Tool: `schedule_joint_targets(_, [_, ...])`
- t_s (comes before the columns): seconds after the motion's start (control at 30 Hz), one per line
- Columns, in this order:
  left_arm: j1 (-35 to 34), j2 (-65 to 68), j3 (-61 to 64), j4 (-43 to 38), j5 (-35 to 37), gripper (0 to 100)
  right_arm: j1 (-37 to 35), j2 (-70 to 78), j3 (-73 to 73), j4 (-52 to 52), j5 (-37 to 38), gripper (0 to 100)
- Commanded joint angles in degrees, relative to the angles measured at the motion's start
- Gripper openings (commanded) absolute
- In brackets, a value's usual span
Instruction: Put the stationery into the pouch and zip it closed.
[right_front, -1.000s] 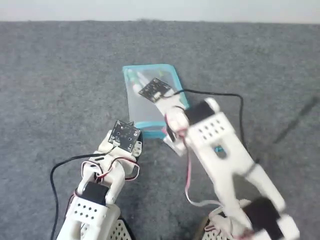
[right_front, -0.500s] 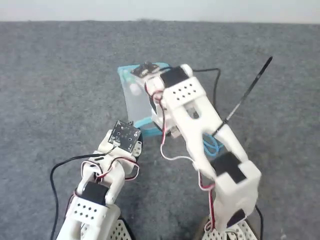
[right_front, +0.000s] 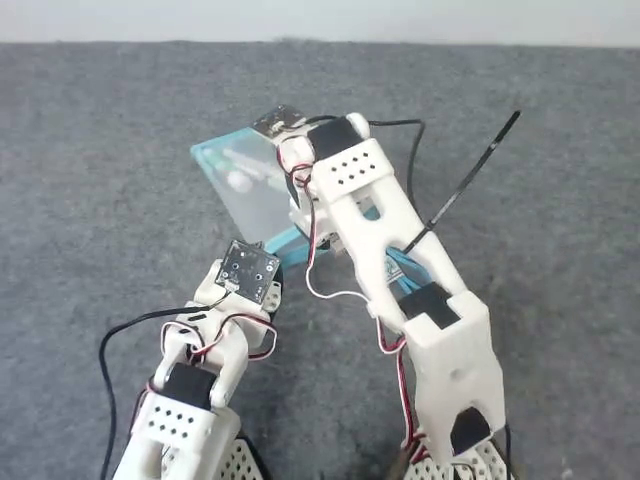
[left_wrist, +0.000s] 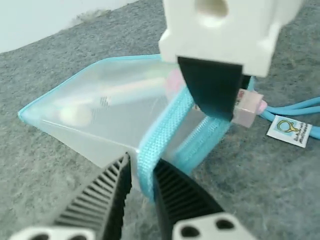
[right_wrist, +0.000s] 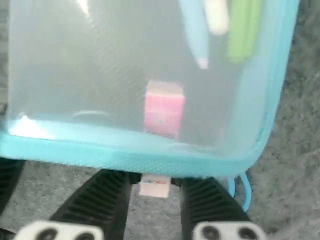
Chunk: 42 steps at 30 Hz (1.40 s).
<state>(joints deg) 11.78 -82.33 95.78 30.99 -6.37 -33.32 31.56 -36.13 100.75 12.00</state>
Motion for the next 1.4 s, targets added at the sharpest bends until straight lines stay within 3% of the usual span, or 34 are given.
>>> schedule_joint_targets(0.0, [3.3, -0.8, -2.0, 0.6, -1.3, 1, -1.6, -1.0, -4.7, 1.4, 1.4, 23.6])
schedule_joint_targets(0.4, [2.9, -0.8, -2.0, 0.6, -1.4, 1, -1.0, -6.5, -5.5, 1.9, 1.2, 21.9])
schedule_joint_targets(0.7, [2.9, -0.8, -2.0, 0.6, -1.4, 1, -0.4, -29.8, 15.0, -2.3, 1.3, 17.0])
schedule_joint_targets(0.9, [2.9, -0.8, -2.0, 0.7, -1.4, 1, -0.4, -47.7, 42.6, -16.8, 1.4, 17.0])
schedule_joint_targets(1.2, [2.9, -0.8, -1.9, 0.7, -1.1, 1, 7.6, -70.9, 91.2, -57.6, 1.2, 17.0])
schedule_joint_targets(1.37, [2.9, -0.8, -1.9, 0.6, -1.1, 1, 7.9, -73.5, 102.2, -63.7, 1.4, 17.0])
